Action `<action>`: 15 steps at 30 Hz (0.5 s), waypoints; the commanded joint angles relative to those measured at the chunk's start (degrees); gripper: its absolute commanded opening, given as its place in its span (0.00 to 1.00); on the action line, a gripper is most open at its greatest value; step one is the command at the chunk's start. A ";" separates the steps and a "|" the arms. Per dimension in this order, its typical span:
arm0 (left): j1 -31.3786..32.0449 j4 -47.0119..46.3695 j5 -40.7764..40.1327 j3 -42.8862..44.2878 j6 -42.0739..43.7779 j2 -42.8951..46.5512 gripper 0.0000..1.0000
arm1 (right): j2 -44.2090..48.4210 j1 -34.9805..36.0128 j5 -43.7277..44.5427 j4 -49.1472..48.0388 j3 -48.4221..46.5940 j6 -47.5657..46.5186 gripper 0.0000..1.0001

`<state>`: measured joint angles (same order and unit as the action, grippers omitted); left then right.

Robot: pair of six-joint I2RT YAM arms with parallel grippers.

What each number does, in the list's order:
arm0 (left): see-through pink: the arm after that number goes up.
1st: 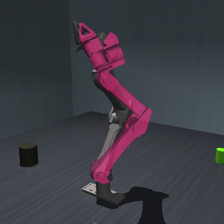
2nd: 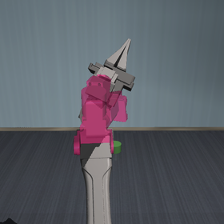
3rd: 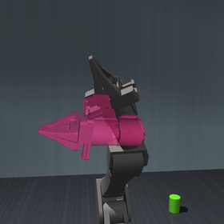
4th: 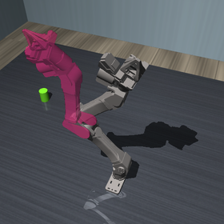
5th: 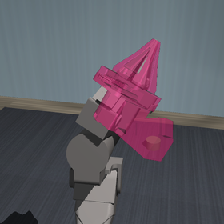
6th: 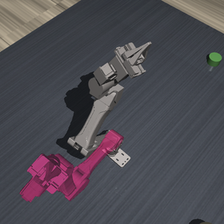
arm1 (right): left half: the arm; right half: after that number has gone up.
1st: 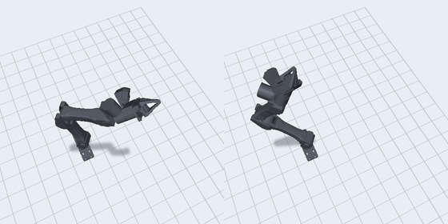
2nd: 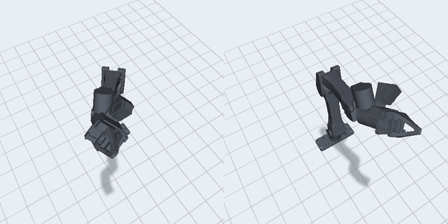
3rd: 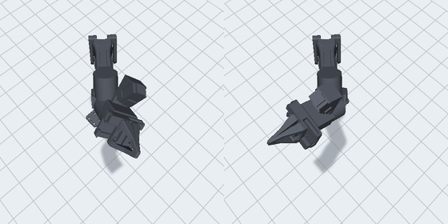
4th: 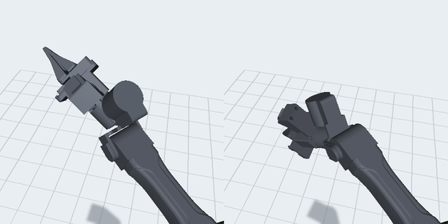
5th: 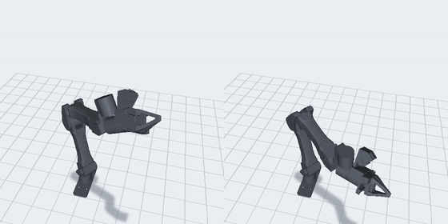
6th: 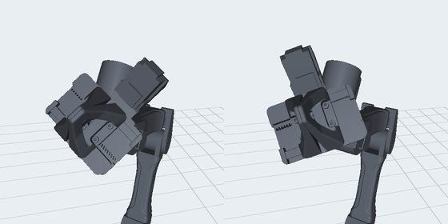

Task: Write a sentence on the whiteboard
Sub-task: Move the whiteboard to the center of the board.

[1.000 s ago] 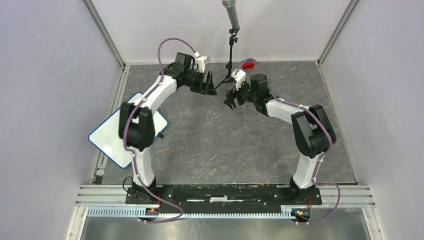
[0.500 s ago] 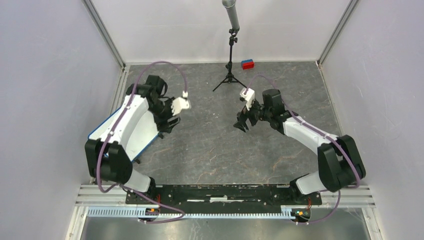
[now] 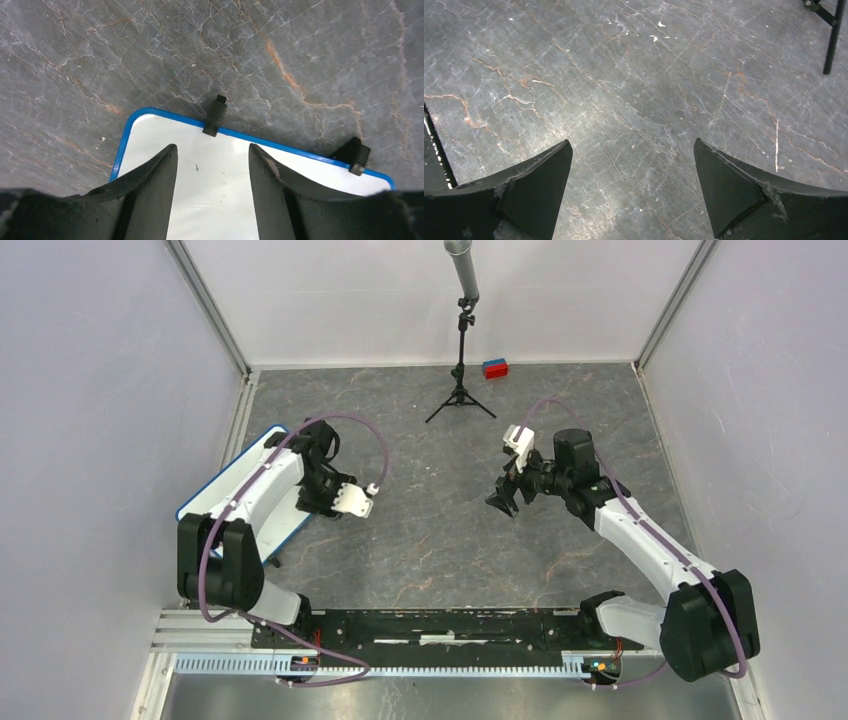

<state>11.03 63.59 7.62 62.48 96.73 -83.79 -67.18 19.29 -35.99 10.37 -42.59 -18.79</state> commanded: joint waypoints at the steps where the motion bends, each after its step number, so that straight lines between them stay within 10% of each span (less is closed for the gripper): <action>1: -0.18 -5.80 -1.75 -2.07 9.20 -1.63 0.60 | -0.14 -1.51 -0.44 -0.97 0.75 -0.55 0.98; 15: 0.22 -16.46 -6.48 -8.58 12.89 -7.56 0.56 | -2.41 -2.68 -1.45 -0.38 0.31 -0.78 0.98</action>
<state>11.00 51.35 2.61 54.15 106.17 -90.04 -68.90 17.06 -36.10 10.90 -42.24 -18.96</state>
